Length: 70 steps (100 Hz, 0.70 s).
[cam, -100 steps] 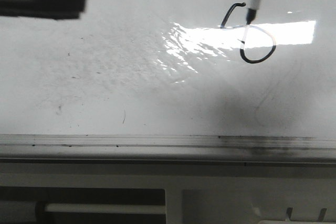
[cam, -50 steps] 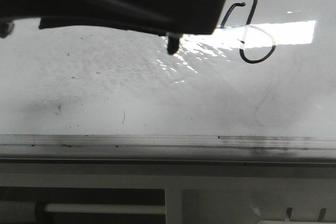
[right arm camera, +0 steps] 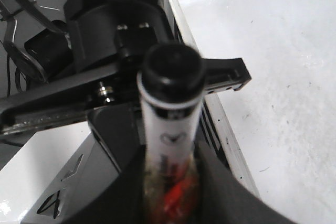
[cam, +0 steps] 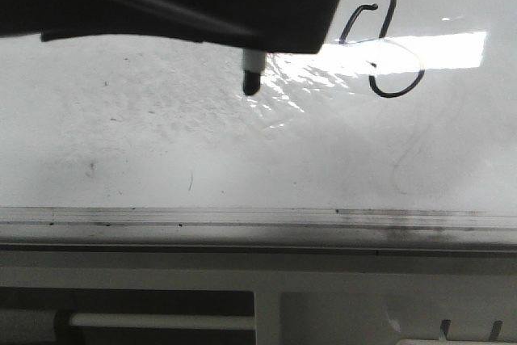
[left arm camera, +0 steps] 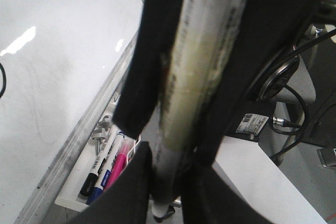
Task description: Write number 8 on whiteboard
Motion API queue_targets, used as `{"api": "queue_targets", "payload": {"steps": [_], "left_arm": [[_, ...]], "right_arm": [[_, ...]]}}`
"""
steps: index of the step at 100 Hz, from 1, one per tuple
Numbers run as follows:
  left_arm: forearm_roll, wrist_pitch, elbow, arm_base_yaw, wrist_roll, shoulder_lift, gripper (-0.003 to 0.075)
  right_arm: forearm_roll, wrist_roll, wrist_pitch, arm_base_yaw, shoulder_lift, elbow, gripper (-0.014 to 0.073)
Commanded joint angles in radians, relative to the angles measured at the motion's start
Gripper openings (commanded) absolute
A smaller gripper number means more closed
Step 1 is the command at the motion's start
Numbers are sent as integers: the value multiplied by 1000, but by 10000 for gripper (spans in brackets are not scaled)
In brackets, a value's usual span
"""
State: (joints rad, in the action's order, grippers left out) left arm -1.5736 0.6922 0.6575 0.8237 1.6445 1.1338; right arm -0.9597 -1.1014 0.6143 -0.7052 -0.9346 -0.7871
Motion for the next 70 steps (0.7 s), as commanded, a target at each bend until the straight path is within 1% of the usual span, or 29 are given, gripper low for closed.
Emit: {"api": "queue_targets", "payload": {"steps": [1,2,5,7,10,12,17,21,32,40,44,51,56,58,62,63,65,68,70], "left_arm": [[-39,3,30,4,-13,-13,-20],[-39,3,30,4,-13,-13,-20],[-41,3,30,4,-13,-13,-20],[-43,3,30,4,-13,-13,-20],[-48,3,30,4,-15,-13,-20],[-48,3,30,4,-18,-13,-20],[-48,3,30,4,-27,-13,-20],[-48,1,30,4,-40,-13,-20],[-48,-35,24,4,-105,-13,-20],[-48,-91,24,4,-171,-13,-20],[-48,-155,24,4,-213,-13,-20],[-48,-248,24,4,-297,-13,-20],[-48,-312,24,4,-353,-13,-20],[-48,-333,24,4,-369,-12,-20],[-48,-372,24,4,-386,-11,-20],[-48,-382,24,4,-389,-10,-20],[-48,-392,24,4,-389,-6,-21],[-50,-406,24,4,-389,-2,-21],[-50,-419,24,4,-389,4,-21]], "right_arm": [[-52,-8,-56,-2,12,-35,252],[-52,-8,-60,-2,12,-35,273],[-52,-8,-67,-2,12,-35,378],[-52,-8,-71,-2,12,-35,418],[-52,-8,-74,-2,12,-37,506],[-52,-8,-74,-2,12,-37,550],[-37,-8,-80,-2,15,-37,621],[-15,-8,-90,-2,28,-37,642],[72,1,-115,18,78,-37,616],[118,54,-147,56,124,-37,559],[139,71,-156,87,152,-37,520],[148,90,-168,145,196,-37,416],[148,90,-168,183,224,-37,299],[146,90,-168,197,235,-37,265],[146,90,-163,221,253,-37,156],[146,90,-160,225,259,-37,118],[146,90,-158,234,268,-37,77],[146,90,-156,244,279,-37,-25],[146,90,-156,250,286,-37,-73]]}}
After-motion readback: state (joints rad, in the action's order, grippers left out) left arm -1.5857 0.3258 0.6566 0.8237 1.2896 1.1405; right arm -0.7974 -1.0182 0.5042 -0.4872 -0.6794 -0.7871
